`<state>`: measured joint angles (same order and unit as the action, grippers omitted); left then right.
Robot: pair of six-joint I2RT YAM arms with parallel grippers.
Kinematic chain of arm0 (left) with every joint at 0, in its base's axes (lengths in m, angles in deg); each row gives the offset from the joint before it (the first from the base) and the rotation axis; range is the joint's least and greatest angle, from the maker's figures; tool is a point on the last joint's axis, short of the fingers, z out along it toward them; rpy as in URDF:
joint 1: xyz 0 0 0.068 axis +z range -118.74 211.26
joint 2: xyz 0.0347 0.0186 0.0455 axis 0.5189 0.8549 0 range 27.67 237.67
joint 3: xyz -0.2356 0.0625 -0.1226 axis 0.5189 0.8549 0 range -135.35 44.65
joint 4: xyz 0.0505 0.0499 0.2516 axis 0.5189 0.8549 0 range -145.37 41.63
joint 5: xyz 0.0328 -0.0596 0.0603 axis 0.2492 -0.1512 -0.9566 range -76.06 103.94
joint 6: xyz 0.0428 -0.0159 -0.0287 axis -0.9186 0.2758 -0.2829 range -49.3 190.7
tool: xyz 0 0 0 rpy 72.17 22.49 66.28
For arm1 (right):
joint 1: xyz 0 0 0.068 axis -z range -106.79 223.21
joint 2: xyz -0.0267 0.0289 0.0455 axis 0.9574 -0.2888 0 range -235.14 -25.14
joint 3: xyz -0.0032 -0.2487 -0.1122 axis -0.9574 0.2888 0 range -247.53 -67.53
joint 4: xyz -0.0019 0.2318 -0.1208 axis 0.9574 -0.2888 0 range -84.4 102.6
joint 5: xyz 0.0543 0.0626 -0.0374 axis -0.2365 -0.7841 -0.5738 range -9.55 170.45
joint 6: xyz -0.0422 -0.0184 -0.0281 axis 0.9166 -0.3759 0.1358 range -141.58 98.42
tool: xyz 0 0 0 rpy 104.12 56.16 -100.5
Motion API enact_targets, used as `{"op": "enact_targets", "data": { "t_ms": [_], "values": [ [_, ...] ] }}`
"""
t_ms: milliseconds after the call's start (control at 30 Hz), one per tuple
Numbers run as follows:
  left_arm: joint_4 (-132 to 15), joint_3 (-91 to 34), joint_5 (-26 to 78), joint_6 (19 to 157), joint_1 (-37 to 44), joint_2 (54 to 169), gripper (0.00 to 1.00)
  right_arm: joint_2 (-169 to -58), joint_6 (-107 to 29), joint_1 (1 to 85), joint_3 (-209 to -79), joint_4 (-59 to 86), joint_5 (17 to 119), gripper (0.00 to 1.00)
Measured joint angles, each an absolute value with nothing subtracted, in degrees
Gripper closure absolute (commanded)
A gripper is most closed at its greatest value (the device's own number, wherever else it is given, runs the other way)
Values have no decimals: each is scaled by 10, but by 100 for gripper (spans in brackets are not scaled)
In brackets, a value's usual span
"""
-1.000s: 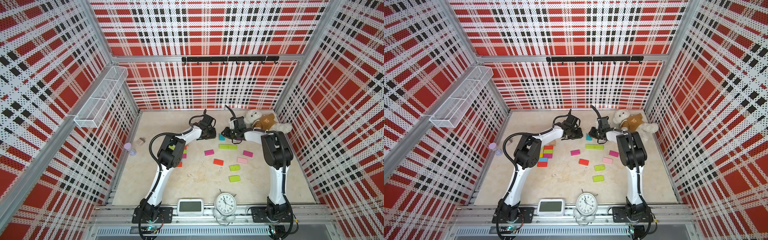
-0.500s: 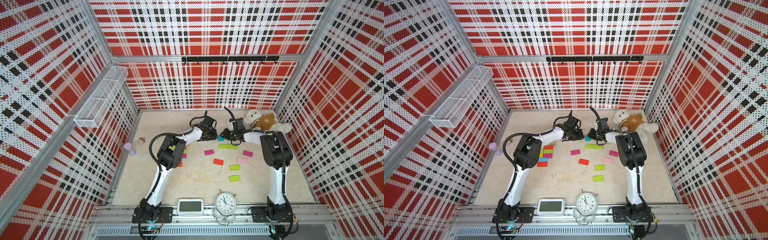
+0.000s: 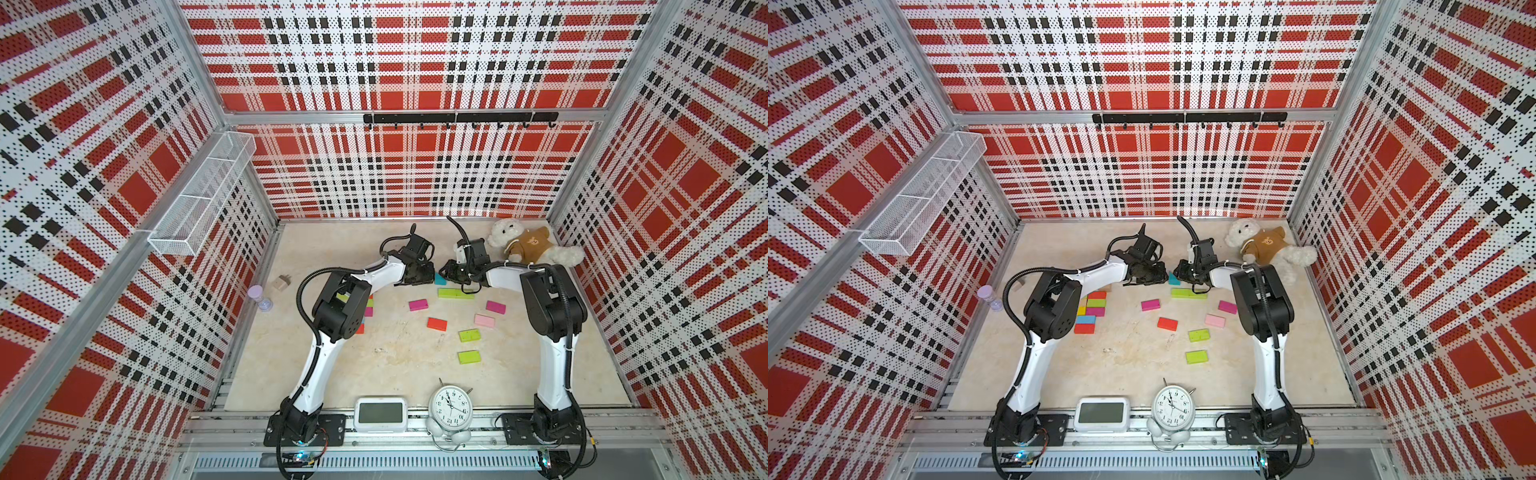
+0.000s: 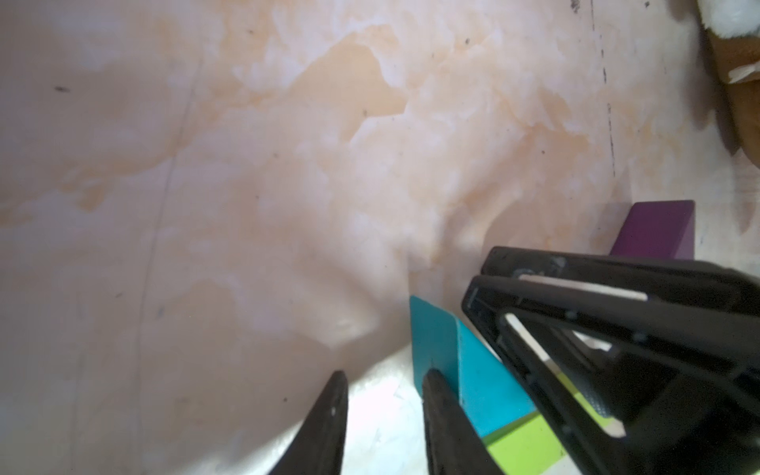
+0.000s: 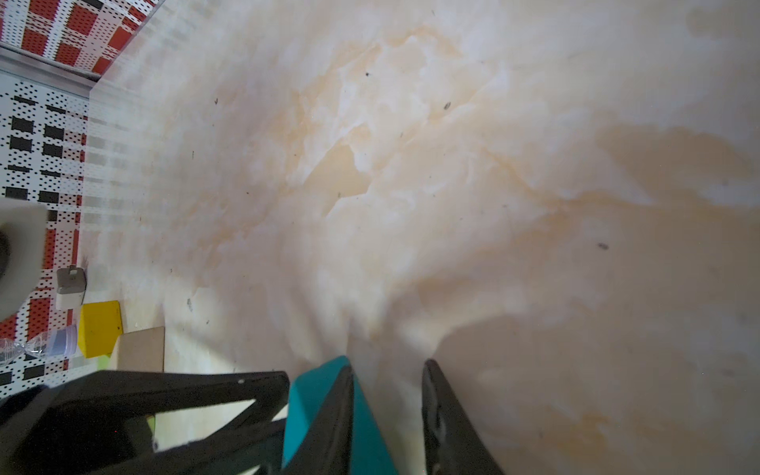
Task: Assemble a carrot with building blocks
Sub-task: Assemble the building block at the center of the board.
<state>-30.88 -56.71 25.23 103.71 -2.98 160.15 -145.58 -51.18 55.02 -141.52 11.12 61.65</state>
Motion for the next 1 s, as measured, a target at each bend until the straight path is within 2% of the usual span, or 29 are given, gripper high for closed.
{"op": "enact_targets", "data": {
  "t_ms": [1000],
  "values": [
    [-309,-530,242,1037,-39,1573,66,-1436,-517,540,-1389,109,621,69]
  ]
}}
